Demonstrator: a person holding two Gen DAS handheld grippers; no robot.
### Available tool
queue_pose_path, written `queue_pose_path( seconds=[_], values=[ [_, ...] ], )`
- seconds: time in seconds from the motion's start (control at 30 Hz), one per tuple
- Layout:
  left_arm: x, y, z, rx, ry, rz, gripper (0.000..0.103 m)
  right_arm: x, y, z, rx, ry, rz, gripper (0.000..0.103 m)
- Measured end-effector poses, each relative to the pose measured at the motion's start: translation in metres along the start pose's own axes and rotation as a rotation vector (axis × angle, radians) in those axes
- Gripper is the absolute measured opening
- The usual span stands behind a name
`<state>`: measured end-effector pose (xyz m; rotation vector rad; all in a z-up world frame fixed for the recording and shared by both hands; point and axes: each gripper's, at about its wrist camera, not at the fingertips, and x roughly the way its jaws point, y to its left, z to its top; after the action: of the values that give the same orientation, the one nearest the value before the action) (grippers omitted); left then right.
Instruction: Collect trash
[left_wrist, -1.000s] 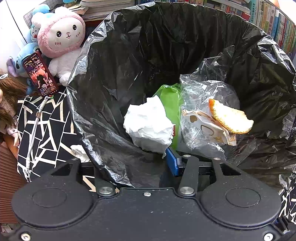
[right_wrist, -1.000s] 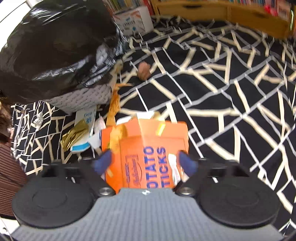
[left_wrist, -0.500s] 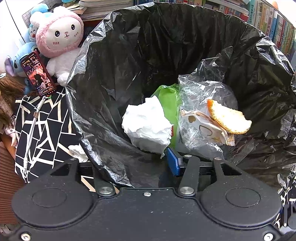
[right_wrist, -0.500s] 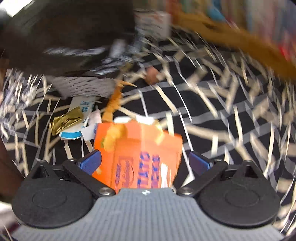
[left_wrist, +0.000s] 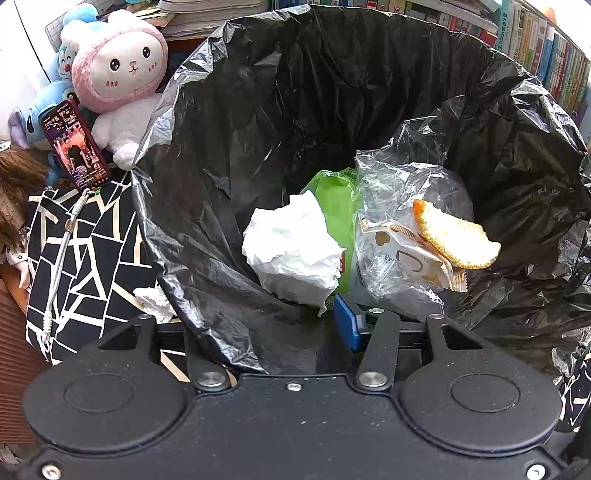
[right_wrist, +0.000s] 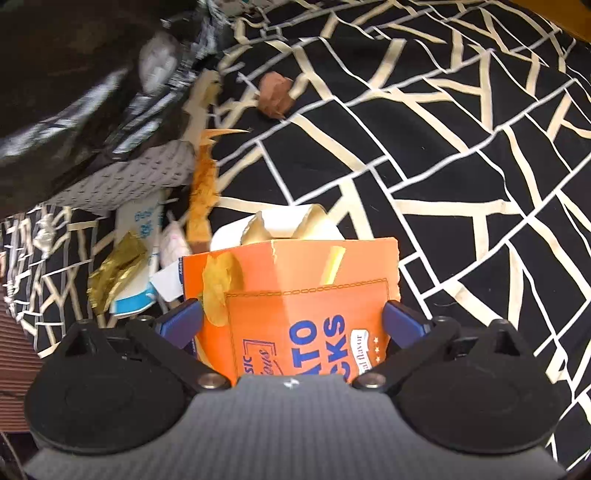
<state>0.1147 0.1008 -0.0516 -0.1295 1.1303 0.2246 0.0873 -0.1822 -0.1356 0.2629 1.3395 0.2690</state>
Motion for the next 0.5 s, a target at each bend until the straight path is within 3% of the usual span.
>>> queue_pose_path(
  seconds=[0.1, 0.3, 0.43, 0.47, 0.5],
  values=[
    [0.0, 0.0, 0.0, -0.003, -0.001, 0.0, 0.049, -0.014, -0.002, -0.004, -0.017, -0.035, 0.009, 0.078],
    [-0.001, 0.001, 0.0, -0.009, 0.0, 0.001, 0.049, -0.044, -0.018, 0.001, 0.051, -0.107, 0.066, 0.023],
    [-0.001, 0.0, 0.0, -0.008, 0.001, 0.001, 0.049, -0.047, -0.019, 0.01, 0.055, -0.108, 0.069, 0.016],
    [-0.001, 0.001, 0.0, -0.008, 0.001, 0.001, 0.049, -0.047, -0.018, 0.012, 0.055, -0.102, 0.066, 0.016],
    [-0.001, 0.001, 0.0, -0.008, 0.001, 0.0, 0.049, -0.045, -0.017, 0.012, 0.065, -0.088, 0.066, 0.023]
  ],
)
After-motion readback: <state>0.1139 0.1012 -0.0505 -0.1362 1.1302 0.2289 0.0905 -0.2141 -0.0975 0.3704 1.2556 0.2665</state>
